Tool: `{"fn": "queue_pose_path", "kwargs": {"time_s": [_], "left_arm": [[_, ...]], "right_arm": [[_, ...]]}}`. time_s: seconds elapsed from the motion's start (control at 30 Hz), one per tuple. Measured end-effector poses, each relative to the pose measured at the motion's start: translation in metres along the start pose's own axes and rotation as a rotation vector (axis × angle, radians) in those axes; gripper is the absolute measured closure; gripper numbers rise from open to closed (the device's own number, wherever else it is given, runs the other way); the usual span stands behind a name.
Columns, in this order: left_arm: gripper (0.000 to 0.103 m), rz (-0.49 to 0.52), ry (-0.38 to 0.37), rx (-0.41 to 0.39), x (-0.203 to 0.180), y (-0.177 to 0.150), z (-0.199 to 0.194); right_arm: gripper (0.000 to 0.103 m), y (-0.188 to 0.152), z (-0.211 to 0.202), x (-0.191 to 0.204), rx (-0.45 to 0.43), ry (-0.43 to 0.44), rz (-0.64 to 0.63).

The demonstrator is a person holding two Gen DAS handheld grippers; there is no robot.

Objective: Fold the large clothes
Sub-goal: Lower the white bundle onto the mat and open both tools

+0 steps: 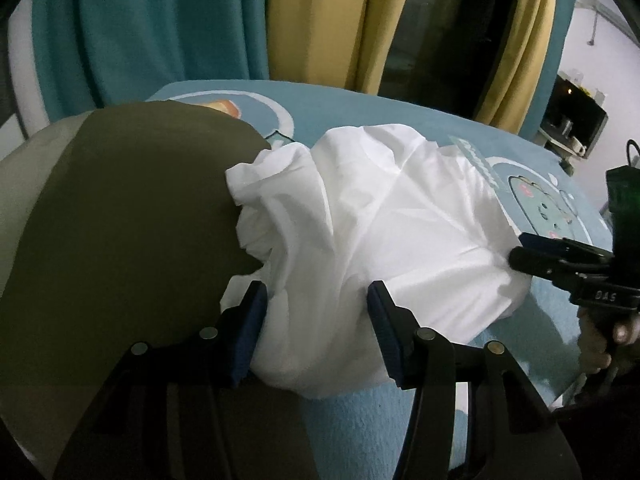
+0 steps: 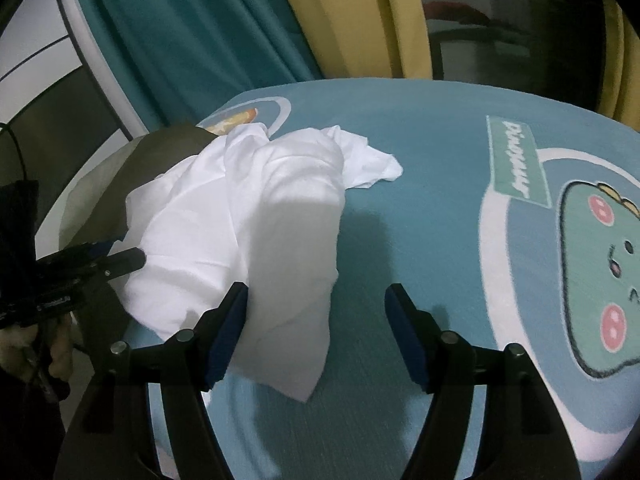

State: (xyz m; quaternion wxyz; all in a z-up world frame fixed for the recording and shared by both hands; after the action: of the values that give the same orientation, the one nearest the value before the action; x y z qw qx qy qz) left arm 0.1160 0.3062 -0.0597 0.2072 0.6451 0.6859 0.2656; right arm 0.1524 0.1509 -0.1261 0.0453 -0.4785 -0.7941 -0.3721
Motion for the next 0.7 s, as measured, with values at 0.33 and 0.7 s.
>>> {"fn": "queue_pose_path", "kwargs": {"time_s": [0.33,0.7], "left_arm": [[0.048,-0.017,0.078,-0.095,-0.024,-0.002,-0.041],[0.048,-0.03,-0.002,-0.134,-0.075,-0.002,-0.051]], "right_arm": [[0.033,-0.014,-0.035,-0.028,-0.026,-0.044,0.04],[0.032,-0.033,-0.08,-0.064,-0.078,-0.089,0.1]]}}
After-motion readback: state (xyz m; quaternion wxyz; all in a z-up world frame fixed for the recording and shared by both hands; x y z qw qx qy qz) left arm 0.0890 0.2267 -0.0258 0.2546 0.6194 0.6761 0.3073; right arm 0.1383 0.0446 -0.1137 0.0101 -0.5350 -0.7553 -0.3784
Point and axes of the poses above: each gripper's, at about its wrist camera, not at the fingertips, and z roughly the way its jaws point, x to its left, y to its top, the point moved 8 cm from there along z, roughly the way its jaws point, and after that the axes turned 13 degrees about z, right-handed, at the moved point
